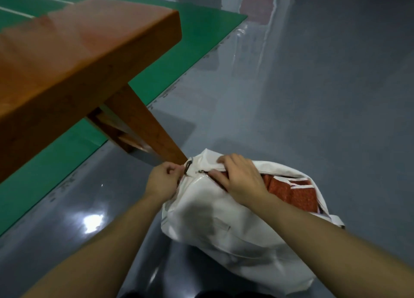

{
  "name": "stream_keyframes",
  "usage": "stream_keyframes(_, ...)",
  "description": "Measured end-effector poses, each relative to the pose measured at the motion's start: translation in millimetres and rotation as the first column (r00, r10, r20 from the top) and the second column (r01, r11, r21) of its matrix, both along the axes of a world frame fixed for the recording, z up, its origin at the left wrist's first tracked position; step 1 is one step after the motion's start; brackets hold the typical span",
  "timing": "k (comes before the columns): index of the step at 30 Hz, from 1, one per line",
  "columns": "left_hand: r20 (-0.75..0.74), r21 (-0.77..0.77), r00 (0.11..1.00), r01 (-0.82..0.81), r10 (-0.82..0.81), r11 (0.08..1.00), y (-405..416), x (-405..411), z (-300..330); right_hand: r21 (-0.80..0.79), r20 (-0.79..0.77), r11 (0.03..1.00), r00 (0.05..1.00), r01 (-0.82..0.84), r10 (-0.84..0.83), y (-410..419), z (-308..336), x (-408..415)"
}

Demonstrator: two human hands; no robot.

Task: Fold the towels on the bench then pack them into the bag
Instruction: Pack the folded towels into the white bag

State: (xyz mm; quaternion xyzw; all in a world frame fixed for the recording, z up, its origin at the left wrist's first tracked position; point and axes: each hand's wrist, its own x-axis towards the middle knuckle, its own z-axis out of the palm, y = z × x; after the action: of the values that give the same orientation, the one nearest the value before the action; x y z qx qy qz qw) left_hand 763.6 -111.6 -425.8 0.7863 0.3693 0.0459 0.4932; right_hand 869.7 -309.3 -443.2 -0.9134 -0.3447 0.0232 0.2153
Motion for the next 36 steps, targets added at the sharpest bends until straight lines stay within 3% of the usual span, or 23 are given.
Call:
stream_keyframes(4,0.071,-0.184,0.996,-0.036,0.050,0.982,0,2,9,-0.059,0.006,0.976,0.978,0.209,-0.209,-59,-14,31)
stream_keyframes(8,0.004,-0.100,0.995,0.104,-0.104,0.990,-16,7,9,-0.138,-0.070,0.956,0.960,0.260,-0.271,-103,-26,50)
stream_keyframes(12,0.041,0.018,0.998,0.042,-0.043,0.999,-18,11,2,0.008,-0.181,0.950,0.935,0.311,-0.304,-109,-19,53)
stream_keyframes(18,0.071,-0.013,0.997,0.010,-0.009,1.000,-8,10,2,0.079,-0.134,0.981,0.977,0.178,-0.166,-109,-6,57)
stream_keyframes(22,0.092,-0.041,0.996,-0.005,0.009,0.999,-6,8,7,-0.032,-0.046,0.999,0.999,0.027,-0.028,-113,4,69)
stream_keyframes(25,0.102,-0.049,0.994,-0.030,0.035,0.998,-5,10,8,-0.110,-0.076,0.991,0.994,-0.081,0.073,-121,7,75)
stream_keyframes(30,0.086,-0.087,0.994,-0.052,0.060,0.995,-5,13,8,0.029,-0.174,0.995,0.981,0.091,-0.085,-145,6,65)
stream_keyframes(36,0.091,-0.134,0.993,-0.062,0.074,0.989,-6,13,6,0.052,-0.265,0.984,0.952,0.173,-0.153,-164,-8,62)
